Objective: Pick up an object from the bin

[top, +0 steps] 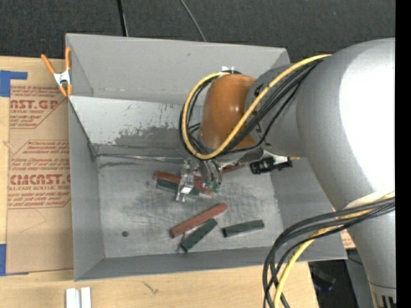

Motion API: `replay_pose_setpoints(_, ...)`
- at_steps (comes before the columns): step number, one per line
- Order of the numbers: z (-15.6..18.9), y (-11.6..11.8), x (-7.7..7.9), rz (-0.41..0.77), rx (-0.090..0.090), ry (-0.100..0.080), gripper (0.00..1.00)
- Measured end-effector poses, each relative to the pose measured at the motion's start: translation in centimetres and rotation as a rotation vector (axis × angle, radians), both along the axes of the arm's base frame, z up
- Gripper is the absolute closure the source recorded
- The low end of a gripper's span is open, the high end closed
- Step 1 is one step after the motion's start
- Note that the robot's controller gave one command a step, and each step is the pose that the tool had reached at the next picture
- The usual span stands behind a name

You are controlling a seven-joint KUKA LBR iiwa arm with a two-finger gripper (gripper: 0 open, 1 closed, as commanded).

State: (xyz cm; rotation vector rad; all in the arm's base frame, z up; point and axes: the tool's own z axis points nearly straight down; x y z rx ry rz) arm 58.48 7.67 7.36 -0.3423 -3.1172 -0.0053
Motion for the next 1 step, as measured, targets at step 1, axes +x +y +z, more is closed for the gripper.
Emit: replay_pose_setpoints(1, 13.54, -0.98, -0.17, 0.045, -0.003, -0.007, 1.0)
